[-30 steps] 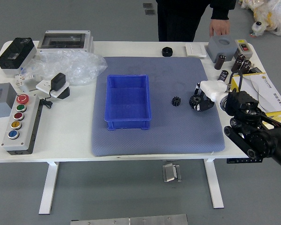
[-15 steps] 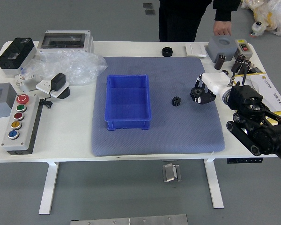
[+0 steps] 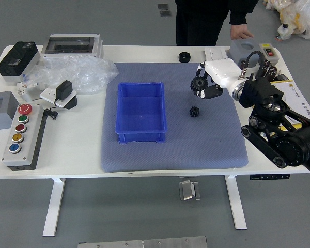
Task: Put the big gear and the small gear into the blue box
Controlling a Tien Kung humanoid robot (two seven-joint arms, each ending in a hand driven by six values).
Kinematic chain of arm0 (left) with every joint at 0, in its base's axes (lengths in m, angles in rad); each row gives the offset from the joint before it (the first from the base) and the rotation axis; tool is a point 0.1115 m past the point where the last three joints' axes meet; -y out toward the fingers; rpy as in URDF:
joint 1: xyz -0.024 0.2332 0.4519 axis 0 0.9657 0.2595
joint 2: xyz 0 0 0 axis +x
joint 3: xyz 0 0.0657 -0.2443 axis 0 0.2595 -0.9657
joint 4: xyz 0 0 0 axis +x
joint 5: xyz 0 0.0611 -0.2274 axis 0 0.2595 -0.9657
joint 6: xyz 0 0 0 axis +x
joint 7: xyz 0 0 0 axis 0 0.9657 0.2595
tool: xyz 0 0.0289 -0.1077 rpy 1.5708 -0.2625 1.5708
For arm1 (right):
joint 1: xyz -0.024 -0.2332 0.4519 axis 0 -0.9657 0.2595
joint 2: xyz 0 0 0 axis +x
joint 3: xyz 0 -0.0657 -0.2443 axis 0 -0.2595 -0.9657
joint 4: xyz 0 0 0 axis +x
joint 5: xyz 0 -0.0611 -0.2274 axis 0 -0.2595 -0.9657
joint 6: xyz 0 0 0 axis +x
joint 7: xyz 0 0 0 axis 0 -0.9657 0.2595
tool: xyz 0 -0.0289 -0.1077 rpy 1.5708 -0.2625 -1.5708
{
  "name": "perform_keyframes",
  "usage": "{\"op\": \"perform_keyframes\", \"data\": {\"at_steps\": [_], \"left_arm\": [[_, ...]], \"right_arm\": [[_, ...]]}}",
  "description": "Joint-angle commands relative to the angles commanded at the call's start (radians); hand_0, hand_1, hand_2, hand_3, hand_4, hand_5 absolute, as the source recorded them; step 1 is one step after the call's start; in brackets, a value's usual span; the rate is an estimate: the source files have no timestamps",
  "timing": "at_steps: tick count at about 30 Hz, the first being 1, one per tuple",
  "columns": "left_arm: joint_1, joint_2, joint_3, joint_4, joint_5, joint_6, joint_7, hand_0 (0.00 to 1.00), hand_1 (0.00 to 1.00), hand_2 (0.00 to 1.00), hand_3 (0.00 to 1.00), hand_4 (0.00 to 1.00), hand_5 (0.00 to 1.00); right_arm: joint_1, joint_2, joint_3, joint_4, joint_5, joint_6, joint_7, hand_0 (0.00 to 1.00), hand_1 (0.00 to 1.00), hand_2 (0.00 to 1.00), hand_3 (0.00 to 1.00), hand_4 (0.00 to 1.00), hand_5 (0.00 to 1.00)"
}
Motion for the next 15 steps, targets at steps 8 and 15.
{"op": "perform_keyframes", "data": {"at_steps": [8, 15], "left_arm": [[-0.001, 0.001, 0.005, 0.0, 0.004, -0.001, 0.002, 0.85, 0.82, 0.799, 0.823, 0.68, 0.3], [-0.001, 0.001, 0.014, 0.0, 0.006, -0.002, 0.003, 0.85, 0.82, 0.799, 0.822, 0.68, 0.3]], "right_arm": [[0.053, 0.092, -0.039, 0.02, 0.005, 0.006, -0.008, 0.601, 0.43, 0.414, 0.388, 0.67, 0.159], [0.053, 0.174, -0.069, -0.004, 0.019, -0.009, -0.003, 0.602, 0.428, 0.415, 0.389, 0.673, 0.161]]}}
